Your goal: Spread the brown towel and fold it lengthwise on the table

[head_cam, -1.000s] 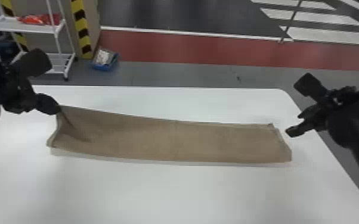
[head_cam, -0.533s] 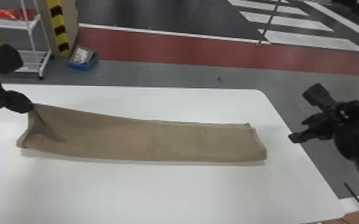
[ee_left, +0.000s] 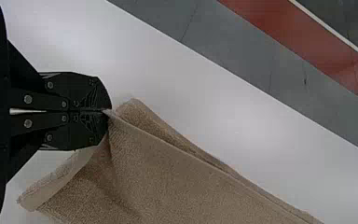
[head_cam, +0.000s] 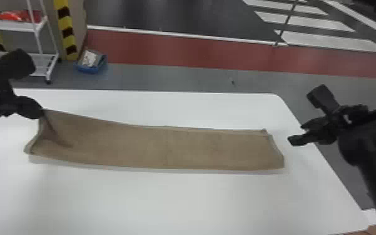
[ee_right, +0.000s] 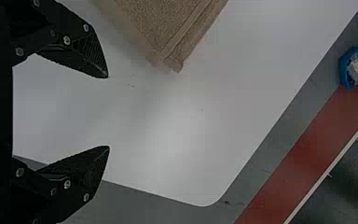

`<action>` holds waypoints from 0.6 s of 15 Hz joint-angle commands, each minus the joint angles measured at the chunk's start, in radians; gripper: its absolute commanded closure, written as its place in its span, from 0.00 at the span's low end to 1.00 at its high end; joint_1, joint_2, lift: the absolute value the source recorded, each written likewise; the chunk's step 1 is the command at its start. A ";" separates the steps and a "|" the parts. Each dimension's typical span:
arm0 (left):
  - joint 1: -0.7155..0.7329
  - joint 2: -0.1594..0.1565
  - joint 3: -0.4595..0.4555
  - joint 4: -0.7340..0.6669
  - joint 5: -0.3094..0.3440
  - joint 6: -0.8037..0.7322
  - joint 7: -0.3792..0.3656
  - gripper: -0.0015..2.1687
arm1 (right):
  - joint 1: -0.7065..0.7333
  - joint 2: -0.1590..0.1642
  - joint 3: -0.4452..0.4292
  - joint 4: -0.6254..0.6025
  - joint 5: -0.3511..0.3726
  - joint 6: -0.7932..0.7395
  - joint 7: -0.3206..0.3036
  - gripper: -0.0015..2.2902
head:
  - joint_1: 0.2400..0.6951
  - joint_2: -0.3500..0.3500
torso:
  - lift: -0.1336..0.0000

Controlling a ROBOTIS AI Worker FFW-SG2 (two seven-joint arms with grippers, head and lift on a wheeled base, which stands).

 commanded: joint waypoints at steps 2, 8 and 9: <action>0.003 0.001 0.001 0.001 0.002 -0.004 0.022 0.78 | -0.007 0.010 0.011 -0.016 -0.020 0.025 0.001 0.18 | 1.00 0.23 | 0.07; 0.054 0.006 0.024 -0.014 0.096 -0.038 0.191 0.00 | -0.002 0.015 0.019 -0.016 -0.014 0.032 0.006 0.18 | 1.00 0.26 | 0.07; 0.060 0.006 0.038 -0.016 0.102 -0.060 0.199 0.01 | 0.001 0.015 0.016 -0.018 -0.017 0.032 0.010 0.18 | 1.00 0.26 | 0.07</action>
